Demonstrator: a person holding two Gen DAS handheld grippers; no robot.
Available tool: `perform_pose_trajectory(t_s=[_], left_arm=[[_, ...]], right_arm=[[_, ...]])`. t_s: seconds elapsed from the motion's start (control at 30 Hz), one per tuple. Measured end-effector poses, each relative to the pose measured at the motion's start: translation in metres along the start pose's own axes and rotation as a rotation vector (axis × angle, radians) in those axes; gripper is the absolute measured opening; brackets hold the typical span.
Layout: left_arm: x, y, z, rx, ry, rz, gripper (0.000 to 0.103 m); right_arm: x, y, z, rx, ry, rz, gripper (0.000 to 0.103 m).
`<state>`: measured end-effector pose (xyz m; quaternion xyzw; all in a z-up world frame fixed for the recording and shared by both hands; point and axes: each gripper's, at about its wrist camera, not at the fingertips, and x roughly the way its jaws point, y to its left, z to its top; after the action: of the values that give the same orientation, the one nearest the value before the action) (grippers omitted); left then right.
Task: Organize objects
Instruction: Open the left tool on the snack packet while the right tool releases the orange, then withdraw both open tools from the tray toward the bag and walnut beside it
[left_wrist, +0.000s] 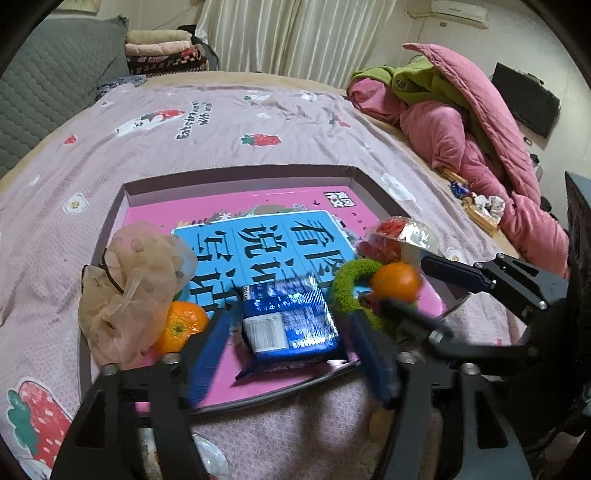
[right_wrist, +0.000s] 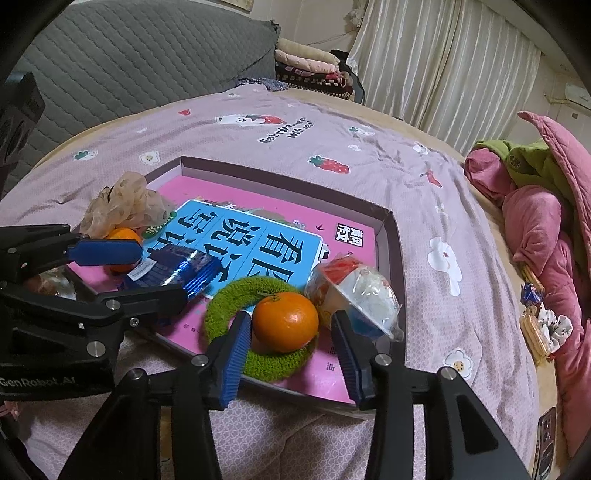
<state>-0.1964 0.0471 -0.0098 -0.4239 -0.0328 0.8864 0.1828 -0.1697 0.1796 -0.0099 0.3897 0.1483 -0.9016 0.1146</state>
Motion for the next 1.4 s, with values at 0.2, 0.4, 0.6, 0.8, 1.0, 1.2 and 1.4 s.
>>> perform_pose_trajectory(t_s=[0.2,0.4,0.6,0.8,1.0,1.2,1.4], left_arm=[[-0.005,-0.006,-0.001,0.025,-0.010,0.006,0.073],[-0.016,-0.005,0.002,0.022,-0.032,-0.004,0.073],[-0.030,-0.003,0.004,0.013,-0.066,-0.009,0.073],[-0.044,0.000,0.005,0.000,-0.097,-0.005,0.074],[-0.055,0.003,0.004,-0.009,-0.128,0.019,0.075],[-0.065,0.007,0.003,-0.014,-0.146,0.033,0.076],[-0.073,0.015,0.003,-0.025,-0.163,0.046,0.076]], right_arm=[[-0.005,0.010,0.001,-0.038,-0.015,0.025,0.062],[-0.013,0.012,0.004,-0.043,-0.045,0.017,0.062],[-0.023,0.008,0.006,-0.022,-0.082,0.016,0.063],[-0.029,0.009,0.008,-0.020,-0.104,0.019,0.064],[-0.036,0.008,0.010,-0.005,-0.125,0.027,0.066],[-0.042,0.006,0.011,0.013,-0.146,0.038,0.068],[-0.050,0.009,0.012,0.011,-0.174,0.036,0.071]])
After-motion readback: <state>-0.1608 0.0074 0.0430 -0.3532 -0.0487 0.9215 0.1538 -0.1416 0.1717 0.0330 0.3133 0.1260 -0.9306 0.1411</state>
